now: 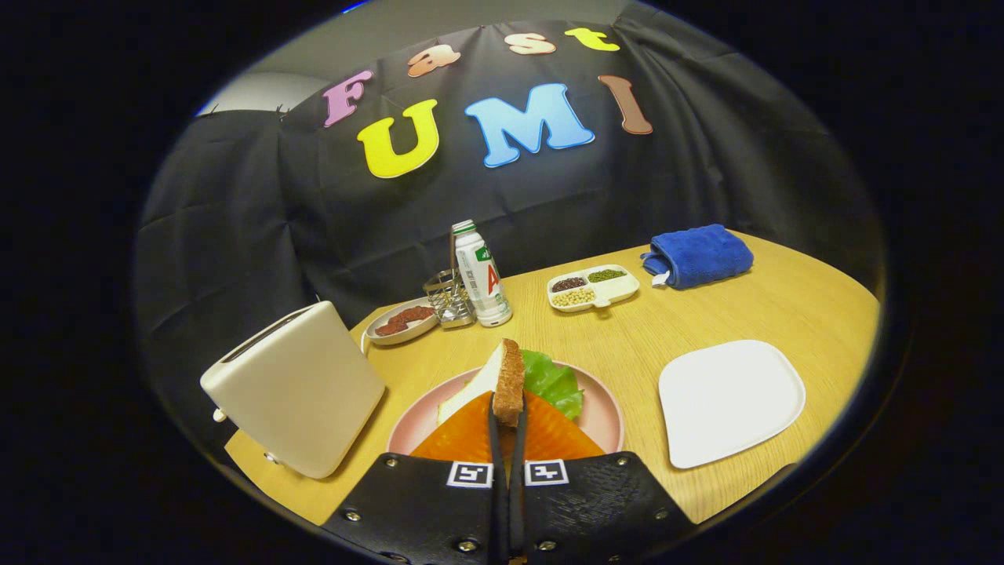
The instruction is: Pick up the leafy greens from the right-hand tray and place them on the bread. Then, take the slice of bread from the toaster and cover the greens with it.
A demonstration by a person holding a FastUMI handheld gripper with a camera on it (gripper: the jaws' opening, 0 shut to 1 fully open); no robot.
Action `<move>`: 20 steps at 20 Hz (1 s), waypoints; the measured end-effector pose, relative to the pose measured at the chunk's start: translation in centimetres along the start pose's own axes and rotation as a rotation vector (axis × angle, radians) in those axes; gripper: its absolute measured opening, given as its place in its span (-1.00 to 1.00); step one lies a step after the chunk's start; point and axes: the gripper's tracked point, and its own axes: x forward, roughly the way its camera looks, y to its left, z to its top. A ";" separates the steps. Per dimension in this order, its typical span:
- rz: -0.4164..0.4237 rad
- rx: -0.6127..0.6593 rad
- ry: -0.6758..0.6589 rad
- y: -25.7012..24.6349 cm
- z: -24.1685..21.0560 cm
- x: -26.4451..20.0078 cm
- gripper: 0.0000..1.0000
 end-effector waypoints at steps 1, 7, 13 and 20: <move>-0.009 -0.009 -0.003 0.0 0.1 -0.2 -0.98; -0.049 -0.055 0.002 -0.5 0.1 -0.5 -0.77; -0.095 -0.084 -0.003 -1.4 0.0 -0.2 -0.52; -0.160 -0.112 0.023 -3.5 -1.0 0.1 -0.19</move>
